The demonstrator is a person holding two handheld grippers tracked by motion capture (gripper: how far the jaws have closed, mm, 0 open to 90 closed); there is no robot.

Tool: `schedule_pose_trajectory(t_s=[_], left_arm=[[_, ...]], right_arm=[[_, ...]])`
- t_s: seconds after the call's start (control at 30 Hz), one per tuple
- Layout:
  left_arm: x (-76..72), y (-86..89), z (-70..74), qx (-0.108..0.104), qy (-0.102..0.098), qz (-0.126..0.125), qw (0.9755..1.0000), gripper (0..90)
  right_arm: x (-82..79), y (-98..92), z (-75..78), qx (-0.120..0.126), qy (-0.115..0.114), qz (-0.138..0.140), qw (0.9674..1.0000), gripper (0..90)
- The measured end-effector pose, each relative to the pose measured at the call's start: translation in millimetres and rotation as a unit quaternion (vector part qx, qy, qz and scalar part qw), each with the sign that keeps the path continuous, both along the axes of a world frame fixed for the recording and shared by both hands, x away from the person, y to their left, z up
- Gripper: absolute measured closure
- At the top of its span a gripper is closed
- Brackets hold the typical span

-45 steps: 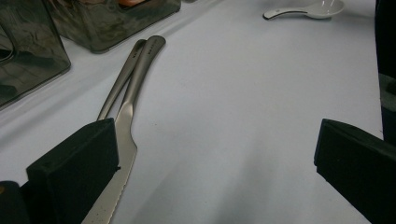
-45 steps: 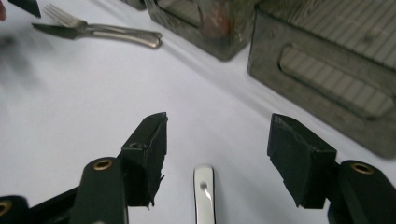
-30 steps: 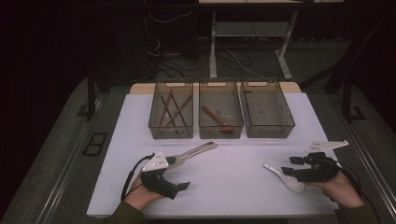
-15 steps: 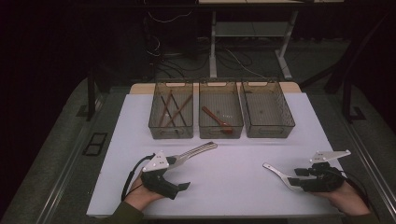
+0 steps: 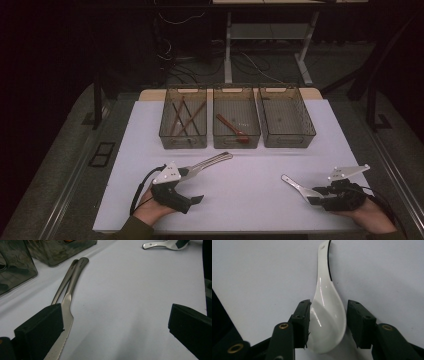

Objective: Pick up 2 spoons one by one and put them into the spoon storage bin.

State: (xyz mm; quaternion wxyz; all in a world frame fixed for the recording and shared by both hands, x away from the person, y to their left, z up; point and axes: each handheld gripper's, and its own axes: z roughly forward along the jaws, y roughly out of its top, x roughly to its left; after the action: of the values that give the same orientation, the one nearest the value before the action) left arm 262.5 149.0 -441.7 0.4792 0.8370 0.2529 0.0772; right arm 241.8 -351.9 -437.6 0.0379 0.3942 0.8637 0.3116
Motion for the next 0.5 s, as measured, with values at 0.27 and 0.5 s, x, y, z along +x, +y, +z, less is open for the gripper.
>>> schedule_pose_trajectory(t_s=[0.27,0.5], left_arm=[[0.1,-0.3,-0.3,0.001,0.000,-0.001,1.0000,0.0],[0.0,-0.6,-0.5,0.003,0.000,-0.002,1.0000,0.0]], right_arm=[[-2.3,4.9,0.5,-0.012,-0.002,0.022,0.9997,63.2],[-1.8,4.8,0.6,-0.010,0.002,0.021,0.9997,67.4]])
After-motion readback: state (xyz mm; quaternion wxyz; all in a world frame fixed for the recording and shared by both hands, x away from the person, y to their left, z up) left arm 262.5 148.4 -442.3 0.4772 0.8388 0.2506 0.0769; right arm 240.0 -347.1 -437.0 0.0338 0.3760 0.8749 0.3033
